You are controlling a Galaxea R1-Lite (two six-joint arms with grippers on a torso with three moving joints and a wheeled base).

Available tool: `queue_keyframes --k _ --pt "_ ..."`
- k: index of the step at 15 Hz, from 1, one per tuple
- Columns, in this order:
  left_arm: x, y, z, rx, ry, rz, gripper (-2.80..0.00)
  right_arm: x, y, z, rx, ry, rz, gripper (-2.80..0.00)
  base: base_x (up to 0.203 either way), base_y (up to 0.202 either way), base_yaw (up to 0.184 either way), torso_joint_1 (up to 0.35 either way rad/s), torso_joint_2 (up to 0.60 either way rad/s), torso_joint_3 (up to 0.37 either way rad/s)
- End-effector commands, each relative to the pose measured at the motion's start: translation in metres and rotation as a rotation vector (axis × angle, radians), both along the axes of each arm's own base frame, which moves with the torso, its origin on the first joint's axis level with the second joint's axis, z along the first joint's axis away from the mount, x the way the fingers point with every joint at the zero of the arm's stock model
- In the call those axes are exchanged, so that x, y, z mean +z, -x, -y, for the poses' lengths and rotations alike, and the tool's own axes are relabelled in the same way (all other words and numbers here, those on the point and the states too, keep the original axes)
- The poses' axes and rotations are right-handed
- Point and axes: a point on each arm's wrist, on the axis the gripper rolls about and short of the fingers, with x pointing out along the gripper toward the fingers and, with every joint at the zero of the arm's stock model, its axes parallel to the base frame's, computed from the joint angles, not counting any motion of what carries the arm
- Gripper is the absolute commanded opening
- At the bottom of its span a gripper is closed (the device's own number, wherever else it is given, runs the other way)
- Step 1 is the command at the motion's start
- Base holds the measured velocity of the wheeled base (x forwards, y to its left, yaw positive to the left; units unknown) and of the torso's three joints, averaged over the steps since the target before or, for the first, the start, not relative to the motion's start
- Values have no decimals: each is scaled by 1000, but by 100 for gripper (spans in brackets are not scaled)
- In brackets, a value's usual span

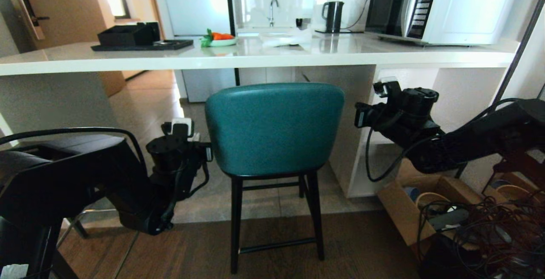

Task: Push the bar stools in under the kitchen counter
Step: Push the blue chair back under the dining table

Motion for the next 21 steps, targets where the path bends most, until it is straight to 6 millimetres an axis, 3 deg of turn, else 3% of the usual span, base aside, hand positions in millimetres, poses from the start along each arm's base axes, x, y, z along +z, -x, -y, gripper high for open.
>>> queue_keyframes --k 1,3,5,14,18,21 --pt "0 -4 -1 2 3 11 -280 -18 -24 -22 18 6 -40 -280 0 0 0 0 0 0" --pt "0 -4 -1 -7 2 11 -280 -31 -25 -37 35 13 -82 -280 0 0 0 0 0 0" --pt "2 -4 -2 -25 2 15 -280 -34 -23 -37 14 13 -74 -280 0 0 0 0 0 0" --pt "12 11 -4 -22 4 12 -280 -16 -1 -31 25 5 -45 -280 0 0 0 0 0 0" --pt "16 36 -16 -12 4 6 -280 -15 23 -19 15 0 -55 -280 177 0 4 0 1 3" --pt "15 36 -18 -7 4 10 -280 -19 32 -15 21 -5 -48 -280 189 0 3 2 3 4"
